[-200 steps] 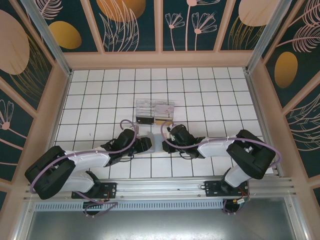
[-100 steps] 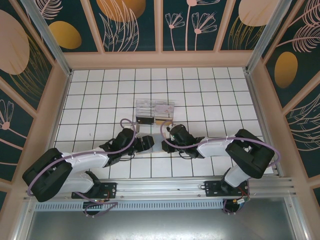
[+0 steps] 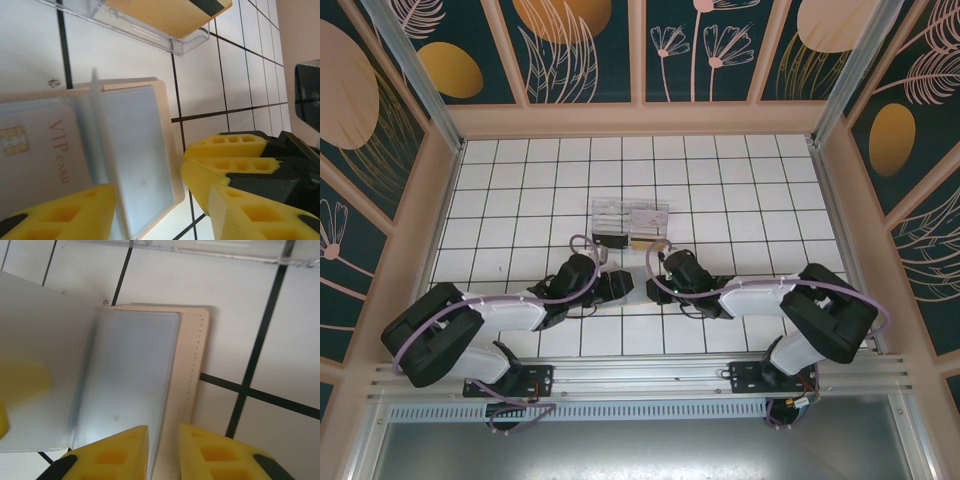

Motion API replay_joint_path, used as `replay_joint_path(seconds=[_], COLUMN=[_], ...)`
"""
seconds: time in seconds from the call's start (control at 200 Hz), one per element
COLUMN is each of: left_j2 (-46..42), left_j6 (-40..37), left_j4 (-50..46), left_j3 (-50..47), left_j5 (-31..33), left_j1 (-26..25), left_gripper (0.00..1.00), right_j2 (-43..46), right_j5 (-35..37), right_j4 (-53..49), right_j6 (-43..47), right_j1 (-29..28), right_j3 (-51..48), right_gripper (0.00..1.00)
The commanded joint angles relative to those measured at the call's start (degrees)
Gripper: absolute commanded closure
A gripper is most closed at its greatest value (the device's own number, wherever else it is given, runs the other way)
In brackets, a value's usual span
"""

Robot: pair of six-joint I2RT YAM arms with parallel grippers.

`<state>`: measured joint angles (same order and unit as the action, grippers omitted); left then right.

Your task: Take the credit cards out of the card holder

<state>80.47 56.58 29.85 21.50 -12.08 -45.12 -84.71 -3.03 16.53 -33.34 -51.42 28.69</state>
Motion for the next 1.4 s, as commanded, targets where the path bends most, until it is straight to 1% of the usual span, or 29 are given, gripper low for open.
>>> replay_joint_path(seconds=[0.0,0.18,0.31,0.395,0.586,0.711,0.801,0.846,0.906,1.101,1.391], left_j2=[2.3,6.0,5.0,1.7,-6.9,-11.1,-12.6,-12.9,-12.9,-11.3,-10.7], left_j6=[0.6,1.2,0.9,-0.2,-2.7,-2.9,-3.1,-3.2,-3.4,-4.5,-3.4], left_j4=[4.3,5.1,2.2,-1.7,-14.9,-20.2,-21.4,-21.2,-20.4,-16.2,-13.3], left_j3=[2.6,4.0,3.8,3.3,2.4,0.1,-1.8,-2.6,-3.4,-5.3,-7.9], left_j5=[-2.0,-3.0,-0.7,2.8,14.2,17.6,17.8,17.6,17.1,14.4,13.6], left_j1=[-0.7,-1.5,-1.5,-1.5,-1.2,0.5,1.7,2.0,2.3,2.7,2.7], left_gripper=[0.48,0.54,0.57,0.6,0.74,0.83,0.92,0.94,1.0,1.0,1.0], right_j2=[3.7,7.2,8.2,7.9,6.6,5.3,3.9,3.0,1.4,-4.6,-11.6], right_j5=[3.0,3.6,3.3,2.6,0.7,-0.5,-1.3,-1.4,-1.7,-4.8,-8.6], right_j4=[0.0,-1.3,-1.5,-1.2,-0.2,0.1,0.0,-0.3,-0.7,-0.7,-1.1], right_j6=[-1.8,-1.9,-1.8,-1.8,-1.9,-2.2,-2.1,-2.1,-2.1,-3.0,-4.9], right_j1=[0.7,2.3,2.5,2.5,2.1,1.2,0.2,-0.4,-1.2,-2.8,-3.5], right_j3=[-2.1,-3.4,-3.6,-3.3,-1.7,0.3,2.3,3.5,5.3,10.4,15.5], right_gripper=[0.75,0.75,0.75,0.75,0.75,0.75,0.75,0.75,0.75,0.77,0.79])
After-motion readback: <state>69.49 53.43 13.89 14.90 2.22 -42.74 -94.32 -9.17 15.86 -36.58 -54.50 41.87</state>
